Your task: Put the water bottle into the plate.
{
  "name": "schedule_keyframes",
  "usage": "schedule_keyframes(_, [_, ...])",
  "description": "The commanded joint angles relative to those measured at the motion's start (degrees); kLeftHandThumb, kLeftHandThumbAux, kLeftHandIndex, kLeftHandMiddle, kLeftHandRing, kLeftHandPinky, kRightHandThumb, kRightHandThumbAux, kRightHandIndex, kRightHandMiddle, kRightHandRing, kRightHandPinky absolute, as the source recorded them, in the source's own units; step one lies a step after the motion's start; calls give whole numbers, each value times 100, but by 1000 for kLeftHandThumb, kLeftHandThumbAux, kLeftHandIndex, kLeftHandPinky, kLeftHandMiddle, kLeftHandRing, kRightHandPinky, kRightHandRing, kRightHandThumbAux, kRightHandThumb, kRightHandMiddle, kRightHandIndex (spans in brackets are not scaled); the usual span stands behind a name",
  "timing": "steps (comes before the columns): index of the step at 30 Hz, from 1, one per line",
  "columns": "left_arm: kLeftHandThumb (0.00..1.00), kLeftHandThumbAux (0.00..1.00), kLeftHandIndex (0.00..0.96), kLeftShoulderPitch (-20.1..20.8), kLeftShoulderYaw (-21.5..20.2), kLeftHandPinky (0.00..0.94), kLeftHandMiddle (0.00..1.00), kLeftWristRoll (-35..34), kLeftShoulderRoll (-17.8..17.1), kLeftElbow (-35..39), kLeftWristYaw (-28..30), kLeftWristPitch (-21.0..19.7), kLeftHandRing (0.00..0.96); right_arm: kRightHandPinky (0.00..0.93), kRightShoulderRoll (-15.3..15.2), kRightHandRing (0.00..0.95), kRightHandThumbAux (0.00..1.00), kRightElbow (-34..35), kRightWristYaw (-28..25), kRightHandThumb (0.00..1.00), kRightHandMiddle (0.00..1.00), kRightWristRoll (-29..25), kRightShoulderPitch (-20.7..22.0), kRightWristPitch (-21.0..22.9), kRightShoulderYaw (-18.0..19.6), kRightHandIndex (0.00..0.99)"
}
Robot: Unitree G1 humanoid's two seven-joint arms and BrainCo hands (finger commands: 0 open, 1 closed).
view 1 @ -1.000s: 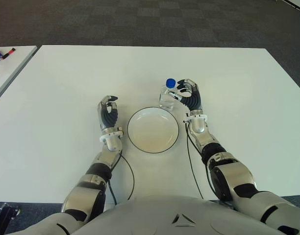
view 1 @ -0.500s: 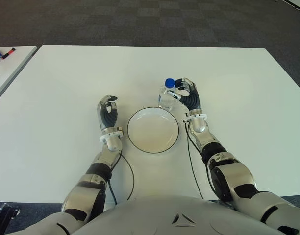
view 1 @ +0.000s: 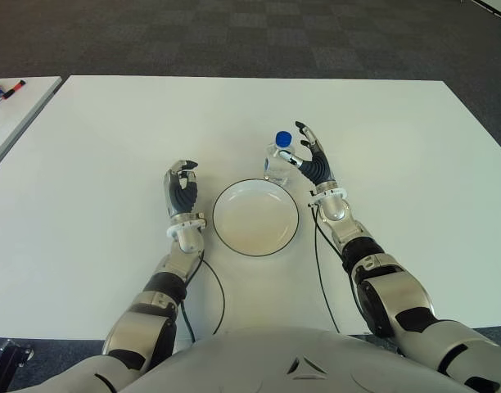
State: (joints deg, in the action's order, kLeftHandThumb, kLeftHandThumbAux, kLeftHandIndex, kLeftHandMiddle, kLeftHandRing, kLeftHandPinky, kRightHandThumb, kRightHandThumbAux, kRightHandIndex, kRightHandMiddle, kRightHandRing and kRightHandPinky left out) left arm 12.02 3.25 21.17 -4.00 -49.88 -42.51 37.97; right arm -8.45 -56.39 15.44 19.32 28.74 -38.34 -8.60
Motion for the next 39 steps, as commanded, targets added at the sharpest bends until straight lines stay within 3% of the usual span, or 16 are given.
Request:
schedule_keyframes(1, [840, 673, 457, -133, -9, 381, 422, -72, 28, -60, 121, -40, 362, 133, -38, 3, 364, -3, -22, 685, 1, 77, -73, 143, -70, 0])
schedule_keyframes(17, [840, 673, 454, -133, -54, 376, 422, -309, 58, -95, 365, 84, 355, 92, -99, 0, 364, 11, 114, 618, 0, 213, -38, 273, -167, 0])
schedule_keyframes(24, [840, 674, 454, -108, 14, 373, 421, -122, 5, -115, 160, 35, 347, 89, -94, 0, 361, -12, 158, 598, 0, 229, -29, 329, -187, 0])
schedule_keyframes(39, [840, 674, 454, -94, 13, 382, 421, -107, 31, -163, 213, -31, 349, 108, -80, 0, 363, -18, 88, 614, 0, 188, 45, 361, -173, 2])
